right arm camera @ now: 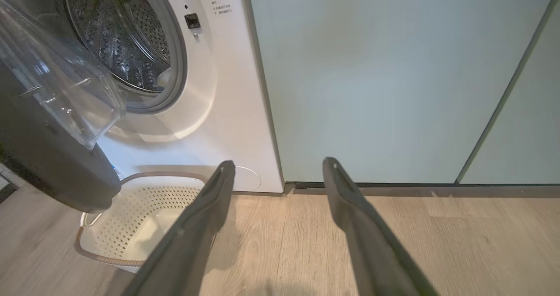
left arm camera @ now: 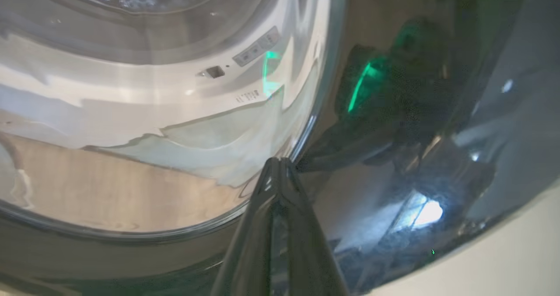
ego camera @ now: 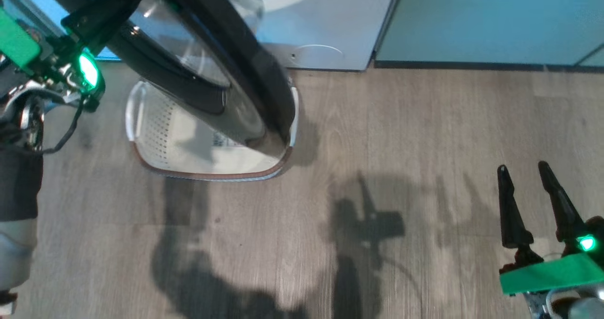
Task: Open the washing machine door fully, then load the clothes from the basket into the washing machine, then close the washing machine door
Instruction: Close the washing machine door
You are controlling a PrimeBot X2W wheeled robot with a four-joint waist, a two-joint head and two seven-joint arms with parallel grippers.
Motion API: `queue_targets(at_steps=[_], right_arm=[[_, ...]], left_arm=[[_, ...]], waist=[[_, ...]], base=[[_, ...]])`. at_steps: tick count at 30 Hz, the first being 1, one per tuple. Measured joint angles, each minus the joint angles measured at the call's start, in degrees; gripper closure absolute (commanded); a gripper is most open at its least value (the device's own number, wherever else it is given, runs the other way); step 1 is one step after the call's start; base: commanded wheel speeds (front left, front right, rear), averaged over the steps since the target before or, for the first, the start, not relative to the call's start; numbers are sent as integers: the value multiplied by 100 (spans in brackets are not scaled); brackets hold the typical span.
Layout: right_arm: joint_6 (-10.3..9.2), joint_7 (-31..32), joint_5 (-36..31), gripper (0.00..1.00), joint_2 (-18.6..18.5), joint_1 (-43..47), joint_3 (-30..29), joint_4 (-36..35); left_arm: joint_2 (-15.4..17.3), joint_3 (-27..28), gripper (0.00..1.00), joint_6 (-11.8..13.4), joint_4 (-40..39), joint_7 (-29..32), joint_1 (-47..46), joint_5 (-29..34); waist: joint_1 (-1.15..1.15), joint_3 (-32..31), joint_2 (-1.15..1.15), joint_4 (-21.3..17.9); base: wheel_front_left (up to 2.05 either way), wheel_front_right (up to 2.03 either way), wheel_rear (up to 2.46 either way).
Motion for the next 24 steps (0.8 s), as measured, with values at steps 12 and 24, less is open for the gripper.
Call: queue_targets(at_steps=[12, 24], right_arm=[[0, -203, 69, 0, 115, -240, 32, 230], [0, -255, 70, 0, 140, -379, -62, 441]], left_arm=[[-142, 1, 100, -152, 356, -212, -541, 159], [-256, 453, 100, -450, 193, -516, -8, 141]], waist=[[0, 269, 0, -468], [-1, 135, 0, -474]], base=[[0, 0, 0], [0, 0, 0]])
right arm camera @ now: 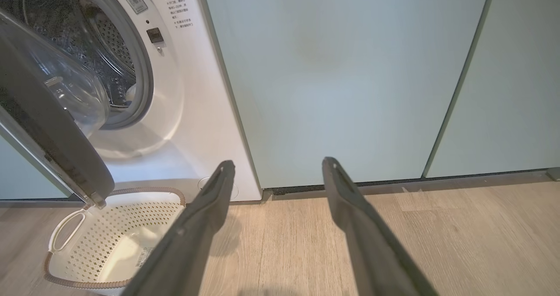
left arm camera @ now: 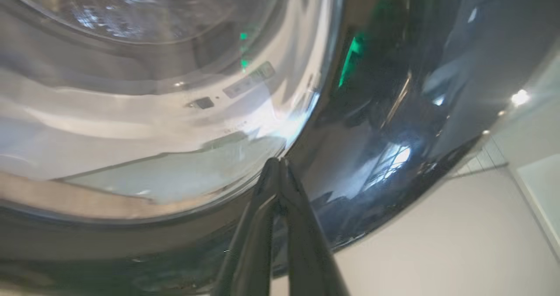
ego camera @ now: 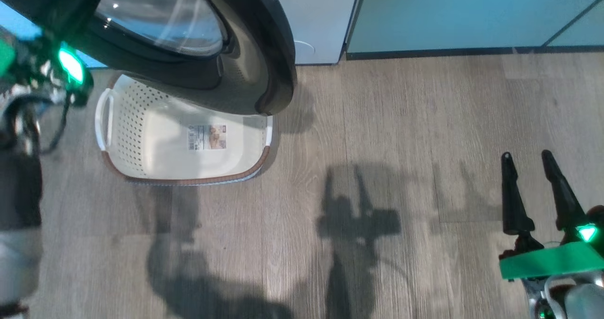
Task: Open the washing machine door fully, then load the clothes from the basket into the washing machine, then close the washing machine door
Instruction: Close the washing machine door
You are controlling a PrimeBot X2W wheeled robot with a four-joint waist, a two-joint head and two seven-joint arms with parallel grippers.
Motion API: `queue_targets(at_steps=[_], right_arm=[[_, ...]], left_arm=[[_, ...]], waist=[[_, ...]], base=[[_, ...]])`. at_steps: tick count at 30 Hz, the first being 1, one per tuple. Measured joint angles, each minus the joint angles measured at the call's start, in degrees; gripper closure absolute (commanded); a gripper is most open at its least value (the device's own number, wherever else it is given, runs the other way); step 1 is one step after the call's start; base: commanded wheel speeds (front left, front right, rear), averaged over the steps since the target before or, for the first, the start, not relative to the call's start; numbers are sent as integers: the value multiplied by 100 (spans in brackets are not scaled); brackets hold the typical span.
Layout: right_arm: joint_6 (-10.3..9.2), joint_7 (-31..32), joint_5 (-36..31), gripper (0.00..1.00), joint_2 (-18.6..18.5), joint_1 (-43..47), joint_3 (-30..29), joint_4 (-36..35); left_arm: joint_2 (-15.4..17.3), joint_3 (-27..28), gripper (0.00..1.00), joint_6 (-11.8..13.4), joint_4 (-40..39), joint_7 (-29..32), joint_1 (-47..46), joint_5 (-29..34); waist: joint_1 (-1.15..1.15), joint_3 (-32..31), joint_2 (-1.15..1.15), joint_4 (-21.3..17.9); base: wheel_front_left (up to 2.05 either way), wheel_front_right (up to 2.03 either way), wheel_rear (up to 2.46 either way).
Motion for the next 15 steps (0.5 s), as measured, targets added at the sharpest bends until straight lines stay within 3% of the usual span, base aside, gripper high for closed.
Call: queue_targets(at_steps=[7, 8, 9, 10, 15], right_arm=[[0, -23, -1, 0, 22, 2, -172, 88], [0, -23, -4, 0, 23, 2, -187, 88], [0, -23, -12, 0, 24, 4, -198, 87], [0, -23, -18, 0, 25, 9, -214, 87], [0, -24, -111, 0, 29, 82, -290, 92]], left_arm=[[-345, 483, 100, -51, -601, -633, 1406, 356], [-412, 544, 67, -51, -739, -765, 1586, 445], [-485, 601, 20, -51, -872, -902, 1750, 569], [-545, 633, 0, -51, -1021, -1033, 1911, 736], [-759, 565, 0, -52, -1545, -1913, 2651, 1812]], waist=[[0, -252, 0, 149], [0, -302, 0, 179], [0, -354, 0, 210], [0, -411, 0, 244], [0, -719, 0, 456]], base=[[0, 0, 0], [0, 0, 0], [0, 0, 0], [0, 0, 0], [0, 0, 0]])
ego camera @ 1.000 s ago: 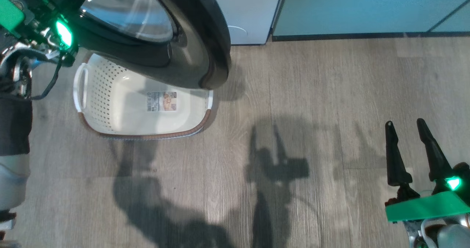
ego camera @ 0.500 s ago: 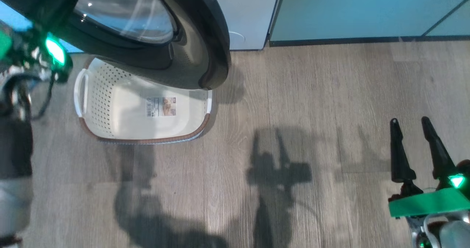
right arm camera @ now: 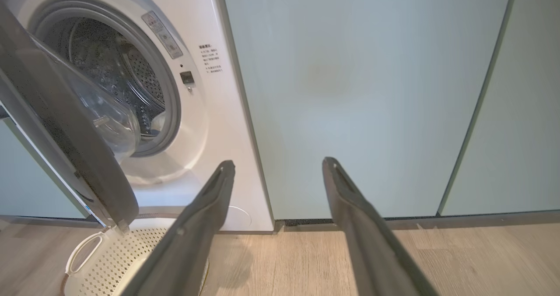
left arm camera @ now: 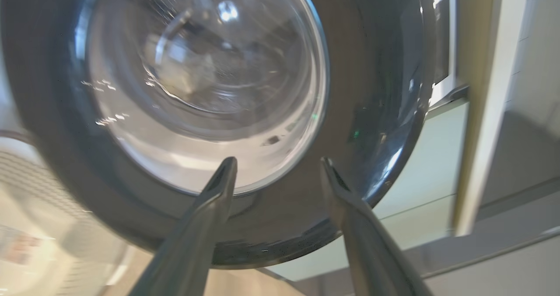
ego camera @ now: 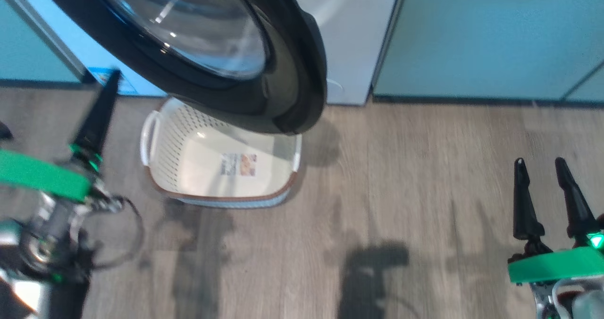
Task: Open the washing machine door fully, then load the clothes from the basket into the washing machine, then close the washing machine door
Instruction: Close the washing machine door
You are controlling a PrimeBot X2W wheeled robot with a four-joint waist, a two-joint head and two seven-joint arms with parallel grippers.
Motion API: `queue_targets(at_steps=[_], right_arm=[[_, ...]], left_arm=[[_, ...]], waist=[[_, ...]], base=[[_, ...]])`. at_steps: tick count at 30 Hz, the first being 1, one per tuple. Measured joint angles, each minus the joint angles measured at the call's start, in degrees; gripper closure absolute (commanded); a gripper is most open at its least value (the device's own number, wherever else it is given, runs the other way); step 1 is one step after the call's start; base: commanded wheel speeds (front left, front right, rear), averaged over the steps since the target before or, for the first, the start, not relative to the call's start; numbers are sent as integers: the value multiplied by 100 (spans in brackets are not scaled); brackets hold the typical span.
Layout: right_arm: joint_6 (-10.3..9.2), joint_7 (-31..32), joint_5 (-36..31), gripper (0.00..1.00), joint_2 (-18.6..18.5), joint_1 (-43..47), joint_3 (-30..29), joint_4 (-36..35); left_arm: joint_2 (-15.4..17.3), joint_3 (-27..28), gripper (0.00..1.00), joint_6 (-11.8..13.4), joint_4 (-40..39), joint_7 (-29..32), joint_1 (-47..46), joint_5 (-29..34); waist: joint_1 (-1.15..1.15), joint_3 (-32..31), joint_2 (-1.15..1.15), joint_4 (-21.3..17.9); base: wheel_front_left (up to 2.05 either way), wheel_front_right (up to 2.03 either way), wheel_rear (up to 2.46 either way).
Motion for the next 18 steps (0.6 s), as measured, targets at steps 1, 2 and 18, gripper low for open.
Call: queue_targets(at_steps=[1, 2, 18], right_arm=[[0, 0, -1, 0, 0, 14, 1, 13], [0, 0, -3, 0, 2, 34, 2, 13], [0, 196, -160, 0, 14, 1107, 46, -140]], left_arm=[[5, -94, 0, 0, -46, -177, 148, 238], [9, -197, 0, -1, -57, -377, 280, 557], [186, -1667, 0, 1050, 89, -2714, 2028, 5348]], waist=[[0, -73, 0, 47], [0, -142, 0, 94], [0, -1311, 0, 505]], base=[[0, 0, 0], [0, 0, 0], [0, 0, 0]])
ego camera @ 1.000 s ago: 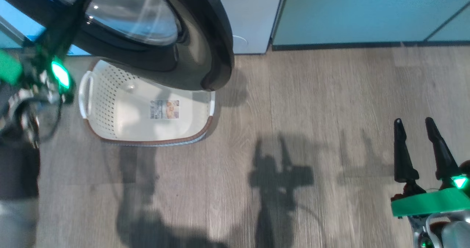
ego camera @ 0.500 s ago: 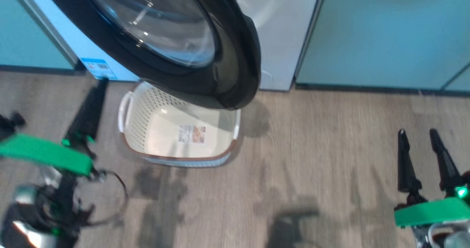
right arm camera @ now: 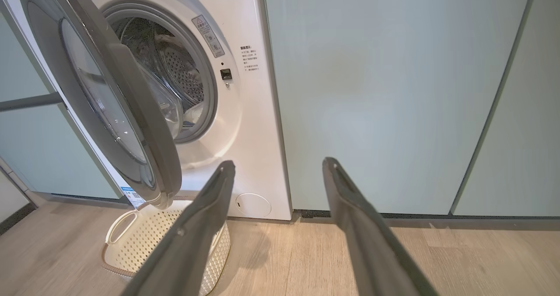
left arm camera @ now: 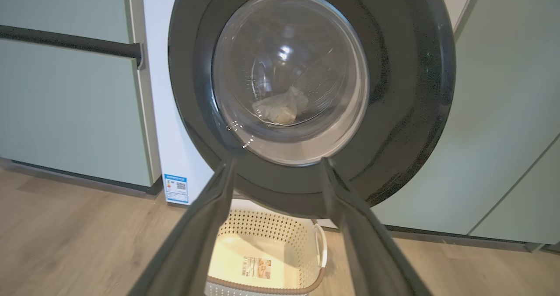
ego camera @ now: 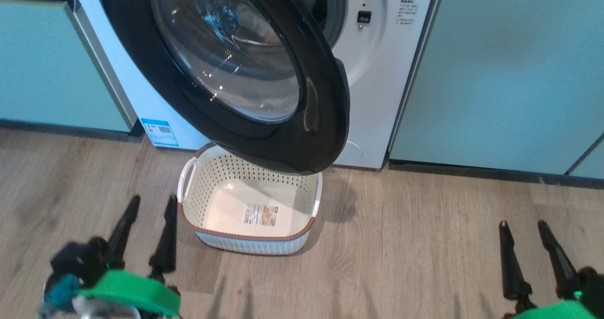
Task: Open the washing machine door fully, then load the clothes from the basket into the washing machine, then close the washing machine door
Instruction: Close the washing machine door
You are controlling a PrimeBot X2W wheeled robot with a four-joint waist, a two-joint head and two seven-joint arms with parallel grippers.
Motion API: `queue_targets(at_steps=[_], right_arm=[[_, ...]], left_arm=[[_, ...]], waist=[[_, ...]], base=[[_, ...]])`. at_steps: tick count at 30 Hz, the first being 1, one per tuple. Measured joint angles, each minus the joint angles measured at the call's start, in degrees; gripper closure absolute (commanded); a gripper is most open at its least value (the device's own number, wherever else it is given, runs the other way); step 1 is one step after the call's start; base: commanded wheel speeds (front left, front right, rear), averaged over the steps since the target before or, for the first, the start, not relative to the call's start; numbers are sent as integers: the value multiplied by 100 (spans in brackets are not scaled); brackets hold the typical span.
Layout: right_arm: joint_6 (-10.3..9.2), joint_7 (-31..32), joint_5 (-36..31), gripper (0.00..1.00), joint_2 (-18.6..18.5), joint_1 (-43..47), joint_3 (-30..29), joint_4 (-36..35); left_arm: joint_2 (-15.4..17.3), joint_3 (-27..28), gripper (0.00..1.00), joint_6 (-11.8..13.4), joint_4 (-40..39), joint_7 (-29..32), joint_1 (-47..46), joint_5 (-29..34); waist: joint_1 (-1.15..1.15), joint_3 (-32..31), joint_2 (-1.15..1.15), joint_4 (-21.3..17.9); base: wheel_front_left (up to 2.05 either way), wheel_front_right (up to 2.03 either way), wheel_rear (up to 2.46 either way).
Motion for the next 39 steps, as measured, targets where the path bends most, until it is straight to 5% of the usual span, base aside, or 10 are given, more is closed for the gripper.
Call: queue_targets(at_steps=[7, 37, 38, 39], right_arm=[[0, 179, -158, 0, 24, 293, -53, -231], [0, 296, -203, 0, 49, 298, -48, -396], [0, 296, -202, 58, 51, 298, -48, -396], [0, 296, -201, 100, 52, 298, -46, -396]], left_arm=[[21, -231, 0, 379, -165, -47, 466, 686], [22, -431, 0, 575, -149, -25, 477, 781], [22, -436, 0, 577, -149, -25, 477, 781], [23, -441, 0, 581, -149, -25, 477, 782]], waist=[[0, -118, 0, -88], [1, -41, 0, -159], [1, -42, 0, -160], [1, -41, 0, -158]], base=[[0, 0, 0], [0, 0, 0], [0, 0, 0], [0, 0, 0]])
